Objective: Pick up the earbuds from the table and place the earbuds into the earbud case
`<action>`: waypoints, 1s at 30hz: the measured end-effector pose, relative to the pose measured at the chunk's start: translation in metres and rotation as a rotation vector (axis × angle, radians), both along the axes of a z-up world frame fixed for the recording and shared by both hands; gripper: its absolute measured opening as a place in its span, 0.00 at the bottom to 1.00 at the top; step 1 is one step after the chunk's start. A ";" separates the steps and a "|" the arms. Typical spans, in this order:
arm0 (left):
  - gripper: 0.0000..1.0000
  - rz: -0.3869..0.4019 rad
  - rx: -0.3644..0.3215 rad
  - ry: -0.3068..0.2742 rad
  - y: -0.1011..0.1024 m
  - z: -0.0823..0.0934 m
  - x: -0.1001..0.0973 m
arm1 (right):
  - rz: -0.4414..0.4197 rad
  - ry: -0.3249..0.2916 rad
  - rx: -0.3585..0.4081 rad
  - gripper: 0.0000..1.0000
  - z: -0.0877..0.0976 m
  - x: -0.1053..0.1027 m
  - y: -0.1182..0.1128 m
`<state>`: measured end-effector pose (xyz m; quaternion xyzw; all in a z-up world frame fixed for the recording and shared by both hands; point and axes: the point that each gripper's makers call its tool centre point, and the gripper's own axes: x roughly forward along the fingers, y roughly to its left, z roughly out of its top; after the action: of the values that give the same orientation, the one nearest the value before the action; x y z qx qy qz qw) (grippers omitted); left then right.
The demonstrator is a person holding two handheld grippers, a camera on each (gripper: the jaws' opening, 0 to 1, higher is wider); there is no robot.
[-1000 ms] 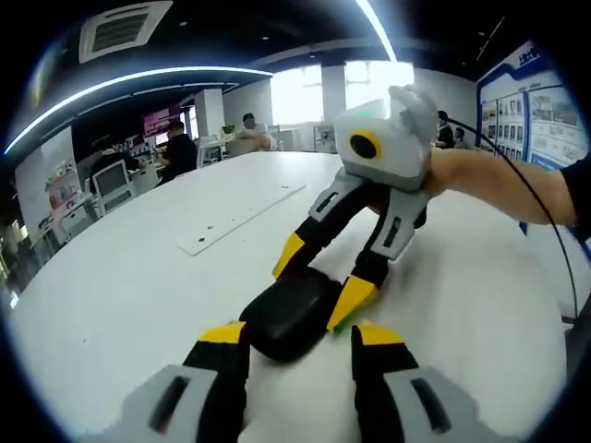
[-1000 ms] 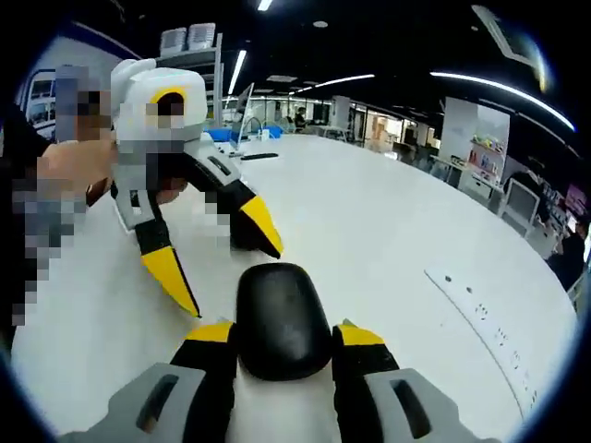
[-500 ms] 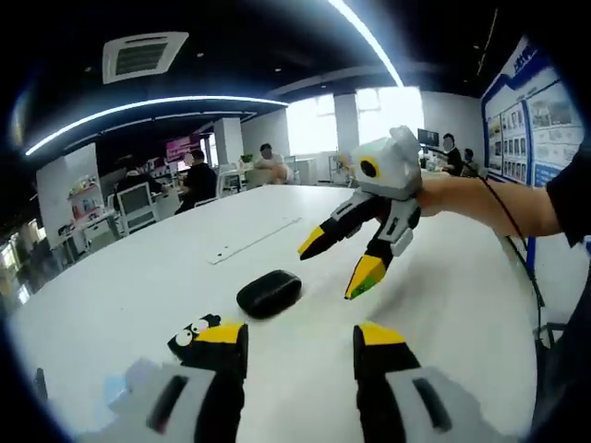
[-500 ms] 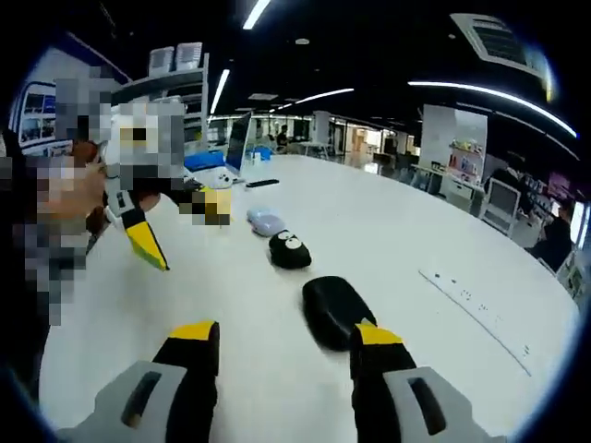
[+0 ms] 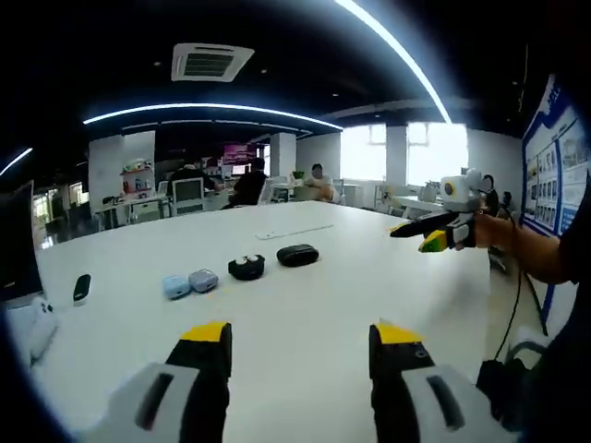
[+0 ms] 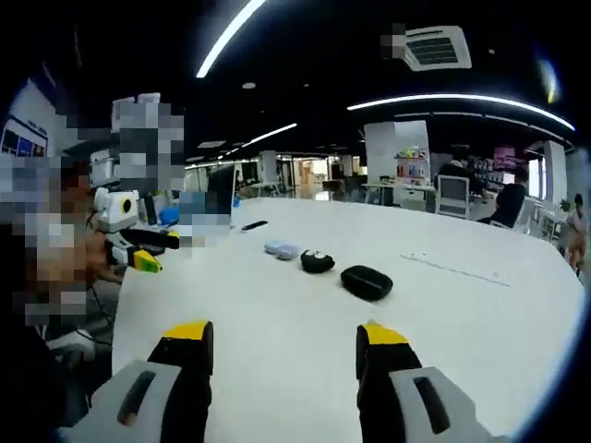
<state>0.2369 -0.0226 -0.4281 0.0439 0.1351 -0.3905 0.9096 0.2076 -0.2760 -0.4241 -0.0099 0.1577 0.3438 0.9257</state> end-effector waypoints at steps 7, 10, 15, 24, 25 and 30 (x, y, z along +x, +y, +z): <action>0.61 0.078 -0.020 0.044 0.060 -0.011 -0.053 | -0.033 -0.001 -0.017 0.60 -0.001 -0.055 -0.005; 0.62 0.114 -0.025 0.057 0.081 -0.015 -0.070 | -0.062 0.001 0.008 0.60 0.005 -0.071 -0.014; 0.62 0.150 -0.054 0.073 0.101 -0.010 -0.083 | -0.103 -0.006 0.010 0.60 0.019 -0.086 -0.028; 0.62 0.142 -0.042 0.070 0.110 0.019 -0.096 | -0.127 -0.033 -0.020 0.60 0.052 -0.103 -0.041; 0.62 0.139 -0.039 0.068 0.110 0.023 -0.096 | -0.128 -0.030 -0.023 0.60 0.054 -0.104 -0.042; 0.62 0.130 -0.012 0.063 0.108 0.034 -0.095 | -0.139 -0.006 -0.062 0.61 0.058 -0.113 -0.053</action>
<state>0.1415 0.0857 -0.3940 0.0173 0.1640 -0.3328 0.9285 0.0942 -0.3289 -0.3657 -0.0286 0.1656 0.2738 0.9470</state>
